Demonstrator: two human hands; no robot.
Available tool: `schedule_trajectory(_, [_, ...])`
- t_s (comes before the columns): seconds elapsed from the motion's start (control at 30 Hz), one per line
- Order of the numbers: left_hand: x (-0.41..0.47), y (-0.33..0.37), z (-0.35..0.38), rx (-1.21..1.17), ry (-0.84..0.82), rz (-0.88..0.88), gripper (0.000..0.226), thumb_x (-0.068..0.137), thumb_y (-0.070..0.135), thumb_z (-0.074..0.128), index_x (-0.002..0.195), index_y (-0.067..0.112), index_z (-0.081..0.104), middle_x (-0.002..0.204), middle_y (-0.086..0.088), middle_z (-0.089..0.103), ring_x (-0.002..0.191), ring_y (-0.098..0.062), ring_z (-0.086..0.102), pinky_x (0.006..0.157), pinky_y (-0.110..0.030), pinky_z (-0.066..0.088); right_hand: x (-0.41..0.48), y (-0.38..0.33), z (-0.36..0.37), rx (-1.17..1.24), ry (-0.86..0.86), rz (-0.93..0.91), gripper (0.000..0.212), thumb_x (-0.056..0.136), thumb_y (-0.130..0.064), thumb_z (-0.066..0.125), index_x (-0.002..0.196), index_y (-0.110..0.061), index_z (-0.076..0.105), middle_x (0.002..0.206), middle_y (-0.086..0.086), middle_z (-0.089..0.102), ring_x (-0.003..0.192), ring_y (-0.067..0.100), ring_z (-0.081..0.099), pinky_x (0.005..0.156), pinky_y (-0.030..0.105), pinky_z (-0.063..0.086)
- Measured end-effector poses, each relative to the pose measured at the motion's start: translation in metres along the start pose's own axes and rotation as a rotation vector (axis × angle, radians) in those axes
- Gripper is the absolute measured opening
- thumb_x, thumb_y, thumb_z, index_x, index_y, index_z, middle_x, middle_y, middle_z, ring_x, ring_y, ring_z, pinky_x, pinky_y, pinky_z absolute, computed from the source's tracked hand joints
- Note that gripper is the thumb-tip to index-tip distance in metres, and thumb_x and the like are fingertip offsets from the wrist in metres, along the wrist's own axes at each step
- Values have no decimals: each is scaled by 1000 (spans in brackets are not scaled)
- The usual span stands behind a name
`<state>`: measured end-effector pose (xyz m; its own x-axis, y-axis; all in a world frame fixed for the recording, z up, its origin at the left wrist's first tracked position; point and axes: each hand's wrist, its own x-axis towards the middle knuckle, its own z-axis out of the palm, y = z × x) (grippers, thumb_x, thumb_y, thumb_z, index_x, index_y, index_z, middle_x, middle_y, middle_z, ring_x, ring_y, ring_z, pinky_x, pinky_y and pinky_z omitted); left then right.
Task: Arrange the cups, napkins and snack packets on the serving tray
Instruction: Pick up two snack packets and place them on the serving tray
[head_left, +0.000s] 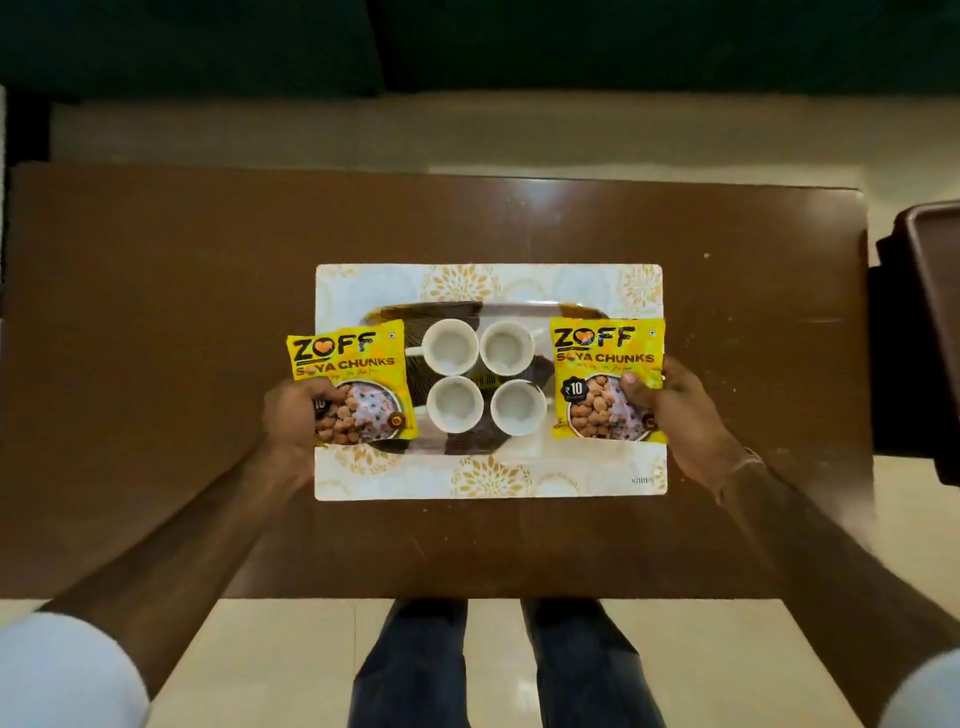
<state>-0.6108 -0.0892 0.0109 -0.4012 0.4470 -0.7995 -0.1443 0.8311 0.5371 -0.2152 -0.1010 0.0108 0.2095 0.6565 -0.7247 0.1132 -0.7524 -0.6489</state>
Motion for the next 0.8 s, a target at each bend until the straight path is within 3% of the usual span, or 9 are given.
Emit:
schedule_trajectory(0.1, [7, -9, 0, 60, 13, 39, 8, 50, 14, 63, 49, 12, 55, 43, -1, 53, 28, -15, 43, 39, -15, 32, 0, 19, -5, -44, 25, -4, 30, 96, -18, 63, 126, -18, 61, 120, 5, 72, 113, 29, 66, 102, 57, 49])
schedule_trajectory(0.2, [13, -14, -1, 106, 23, 108, 8, 50, 10, 61, 50, 17, 60, 43, 7, 57, 31, -13, 51, 37, -15, 40, -1, 27, -4, -118, 47, -56, 31, 97, -20, 62, 128, -21, 59, 120, 0, 70, 115, 27, 64, 103, 52, 48])
schedule_trajectory(0.3, [14, -18, 1, 136, 15, 168, 15, 54, 8, 59, 59, 21, 64, 50, 7, 62, 39, -15, 59, 48, -28, 48, -1, 27, 1, -186, 50, -109, 29, 99, -22, 59, 128, -22, 57, 119, -1, 69, 114, 27, 63, 100, 47, 49])
schedule_trajectory(0.43, [10, -23, 14, 246, -19, 266, 32, 59, 13, 62, 90, 17, 68, 85, -10, 74, 79, -41, 71, 66, -55, 59, 1, 24, 11, -277, 58, -158, 29, 100, -26, 56, 126, -16, 51, 114, 2, 65, 105, 29, 62, 80, 32, 45])
schedule_trajectory(0.53, [1, -25, 26, 398, 25, 392, 46, 71, 19, 69, 115, 15, 58, 104, -16, 70, 93, -40, 67, 78, -50, 57, 1, 17, 19, -466, 86, -222, 40, 99, -25, 55, 134, -9, 43, 127, 12, 53, 115, 32, 55, 88, 36, 44])
schedule_trajectory(0.6, [-2, -31, 32, 590, 99, 569, 62, 75, 16, 73, 132, 9, 48, 120, -19, 61, 108, -38, 60, 87, -41, 50, 0, 15, 22, -662, 175, -253, 62, 98, -29, 57, 148, -5, 30, 142, 20, 38, 128, 39, 43, 101, 48, 43])
schedule_trajectory(0.67, [-4, -33, 34, 732, 179, 656, 88, 73, 17, 76, 147, 6, 31, 138, -22, 45, 125, -40, 45, 99, -49, 41, -2, 15, 25, -897, 303, -337, 74, 97, -38, 54, 155, -8, 19, 154, 22, 27, 135, 42, 35, 102, 56, 37])
schedule_trajectory(0.73, [-3, -35, 31, 850, 196, 701, 104, 74, 27, 75, 156, 14, 14, 156, -19, 25, 139, -41, 29, 107, -58, 30, -4, 17, 29, -1082, 309, -473, 70, 99, -45, 43, 157, -19, 15, 163, 15, 15, 145, 39, 24, 107, 59, 29])
schedule_trajectory(0.8, [2, -39, 26, 1016, 116, 813, 96, 82, 39, 65, 159, 23, 8, 165, -14, 8, 146, -41, 19, 110, -61, 27, -3, 21, 36, -1181, 223, -546, 61, 101, -47, 30, 158, -30, 13, 167, 6, 5, 152, 33, 12, 114, 60, 19])
